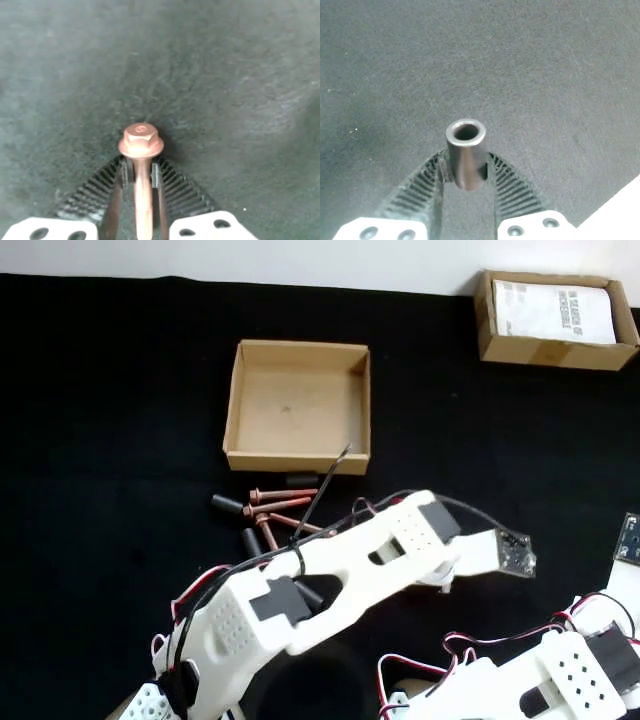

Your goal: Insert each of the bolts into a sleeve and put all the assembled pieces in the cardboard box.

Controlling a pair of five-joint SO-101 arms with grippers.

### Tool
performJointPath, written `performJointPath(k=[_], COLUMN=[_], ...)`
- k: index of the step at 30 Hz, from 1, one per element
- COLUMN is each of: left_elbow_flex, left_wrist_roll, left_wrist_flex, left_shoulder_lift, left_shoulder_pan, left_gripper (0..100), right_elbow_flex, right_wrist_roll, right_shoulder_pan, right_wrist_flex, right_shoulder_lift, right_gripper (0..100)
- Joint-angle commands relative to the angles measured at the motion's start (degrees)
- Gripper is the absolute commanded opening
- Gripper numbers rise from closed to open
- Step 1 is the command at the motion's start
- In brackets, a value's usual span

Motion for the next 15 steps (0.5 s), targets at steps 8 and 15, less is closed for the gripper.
performJointPath(k=[8, 15], left_elbow_flex=[-20.18, -24.92], left_wrist_roll=[-0.18, 19.78], left_wrist_flex=[20.22, 26.81], left_shoulder_lift=[-4.26, -8.75], left_shoulder_pan=[-1.27, -0.84], left_gripper=[2, 2], right_elbow_flex=[1.8, 9.89], right_wrist_roll=[0.35, -5.19], right_shoulder_pan=[-5.76, -23.78], right_wrist_flex=[-1.01, -1.1], right_shoulder_lift=[-0.84, -1.1], right_gripper=[0.7, 0.7])
